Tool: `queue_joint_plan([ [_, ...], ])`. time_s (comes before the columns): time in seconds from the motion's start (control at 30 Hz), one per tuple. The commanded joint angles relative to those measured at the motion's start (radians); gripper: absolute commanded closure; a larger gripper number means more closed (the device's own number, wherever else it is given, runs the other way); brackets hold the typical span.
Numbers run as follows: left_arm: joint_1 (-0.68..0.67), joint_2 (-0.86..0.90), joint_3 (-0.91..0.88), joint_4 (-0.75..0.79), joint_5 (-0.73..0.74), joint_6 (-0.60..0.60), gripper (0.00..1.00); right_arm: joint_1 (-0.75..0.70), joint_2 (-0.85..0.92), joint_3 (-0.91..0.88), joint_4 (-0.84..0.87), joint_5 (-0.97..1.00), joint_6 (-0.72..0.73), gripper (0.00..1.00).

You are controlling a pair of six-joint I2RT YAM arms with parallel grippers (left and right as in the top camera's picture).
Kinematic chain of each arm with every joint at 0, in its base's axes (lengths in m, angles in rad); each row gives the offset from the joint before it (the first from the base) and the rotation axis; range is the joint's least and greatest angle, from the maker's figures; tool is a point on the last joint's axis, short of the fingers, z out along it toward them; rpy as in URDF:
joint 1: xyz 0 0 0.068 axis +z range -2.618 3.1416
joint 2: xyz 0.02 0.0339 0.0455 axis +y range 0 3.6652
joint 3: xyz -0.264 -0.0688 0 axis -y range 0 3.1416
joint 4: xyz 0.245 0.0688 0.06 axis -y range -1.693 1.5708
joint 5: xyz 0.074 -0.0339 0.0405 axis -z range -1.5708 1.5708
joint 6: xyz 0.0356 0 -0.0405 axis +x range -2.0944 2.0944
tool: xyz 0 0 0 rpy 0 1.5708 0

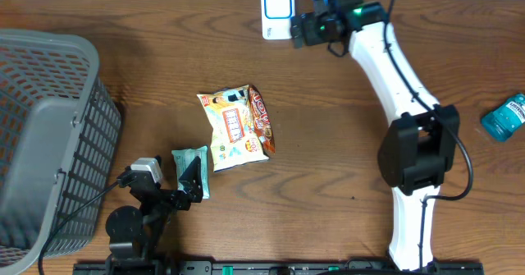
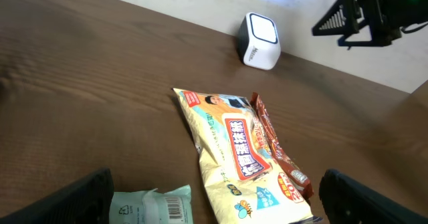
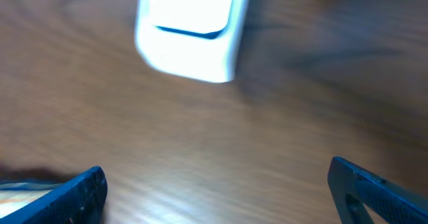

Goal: Scan the item barcode
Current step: 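Move the right gripper back toward the red Top bag, then grasp the red Top snack bag with the right gripper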

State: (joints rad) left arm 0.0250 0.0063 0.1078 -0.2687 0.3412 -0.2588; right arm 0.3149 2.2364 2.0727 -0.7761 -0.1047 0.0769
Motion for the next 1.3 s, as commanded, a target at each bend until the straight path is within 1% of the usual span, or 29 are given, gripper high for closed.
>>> queue_joint_plan([
  [0.0, -0.002, -0.002, -0.011, -0.023, 0.002, 0.002, 0.02, 0.061, -0.009, -0.006, -0.022, -0.032, 0.055, 0.01],
  [0.23, -0.002, -0.002, -0.011, -0.023, 0.002, 0.002, 0.02, 0.156, -0.009, -0.008, -0.119, -0.012, 0.059, 0.01],
  [0.4, -0.002, -0.002, -0.011, -0.023, 0.002, 0.002, 0.02, 0.214, -0.009, -0.010, -0.153, 0.031, 0.141, 0.01],
  [0.5, -0.002, -0.002, -0.011, -0.023, 0.002, 0.002, 0.02, 0.245, -0.009, -0.013, -0.154, 0.035, 0.137, 0.01],
  [0.6, -0.002, -0.002, -0.011, -0.023, 0.002, 0.002, 0.02, 0.278, -0.009, -0.024, -0.156, 0.036, 0.097, 0.01],
  [0.8, -0.002, -0.002, -0.011, -0.023, 0.002, 0.002, 0.02, 0.309, -0.009, -0.116, -0.153, 0.035, 0.102, 0.01],
  [0.9, -0.002, -0.002, -0.011, -0.023, 0.002, 0.002, 0.02, 0.301, -0.009, -0.171, -0.109, 0.035, 0.101, 0.01],
  [0.97, -0.002, -0.002, -0.011, -0.023, 0.002, 0.002, 0.02, 0.287, -0.009, -0.219, -0.044, 0.035, 0.096, 0.01],
  [1.03, -0.002, -0.002, -0.011, -0.023, 0.002, 0.002, 0.02, 0.261, -0.009, -0.278, 0.058, -0.004, 0.037, 0.01],
  [1.13, -0.002, -0.002, -0.011, -0.023, 0.002, 0.002, 0.02, 0.228, -0.009, -0.326, 0.156, -0.066, -0.042, 0.01],
  [1.23, -0.002, -0.002, -0.011, -0.023, 0.002, 0.002, 0.02, 0.213, -0.009, -0.356, 0.259, -0.064, -0.059, 0.01],
  [1.27, -0.002, -0.002, -0.011, -0.023, 0.002, 0.002, 0.02, 0.210, -0.009, -0.373, 0.323, -0.063, -0.060, 0.01],
])
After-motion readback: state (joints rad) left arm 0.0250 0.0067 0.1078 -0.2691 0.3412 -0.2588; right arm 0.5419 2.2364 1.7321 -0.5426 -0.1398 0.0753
